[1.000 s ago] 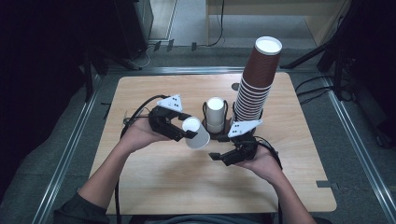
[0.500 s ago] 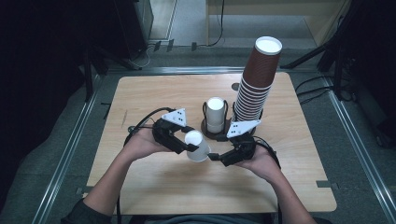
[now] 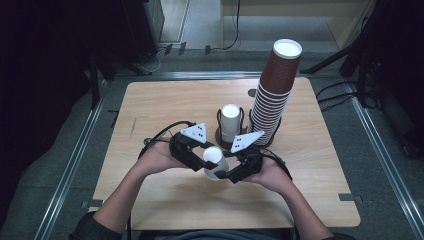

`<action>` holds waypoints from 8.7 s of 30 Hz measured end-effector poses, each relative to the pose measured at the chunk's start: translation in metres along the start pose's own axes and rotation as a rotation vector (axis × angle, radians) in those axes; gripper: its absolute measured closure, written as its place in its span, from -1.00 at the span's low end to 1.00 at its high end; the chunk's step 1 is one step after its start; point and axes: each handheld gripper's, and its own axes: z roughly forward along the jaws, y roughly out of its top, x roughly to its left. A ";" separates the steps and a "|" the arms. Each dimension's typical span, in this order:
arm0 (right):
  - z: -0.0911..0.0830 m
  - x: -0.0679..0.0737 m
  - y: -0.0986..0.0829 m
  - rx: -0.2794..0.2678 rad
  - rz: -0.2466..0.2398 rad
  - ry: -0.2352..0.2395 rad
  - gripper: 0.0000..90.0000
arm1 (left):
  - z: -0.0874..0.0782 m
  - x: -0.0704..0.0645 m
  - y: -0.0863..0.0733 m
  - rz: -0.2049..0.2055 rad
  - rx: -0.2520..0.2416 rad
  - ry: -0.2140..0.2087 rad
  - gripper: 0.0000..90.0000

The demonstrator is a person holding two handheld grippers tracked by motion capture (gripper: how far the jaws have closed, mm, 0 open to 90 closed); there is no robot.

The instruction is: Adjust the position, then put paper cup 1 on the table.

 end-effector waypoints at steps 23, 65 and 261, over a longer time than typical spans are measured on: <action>0.007 0.003 0.006 0.011 -0.070 0.005 -0.25 | 0.004 -0.001 -0.002 -0.031 -0.013 0.009 -0.51; -0.027 0.001 0.002 -0.319 -0.004 0.034 -0.26 | 0.028 0.002 -0.034 -0.181 -0.161 -0.027 -0.67; -0.022 -0.002 -0.012 -0.005 -0.059 -0.054 -0.46 | 0.022 0.015 -0.039 -0.099 0.137 -0.051 -0.25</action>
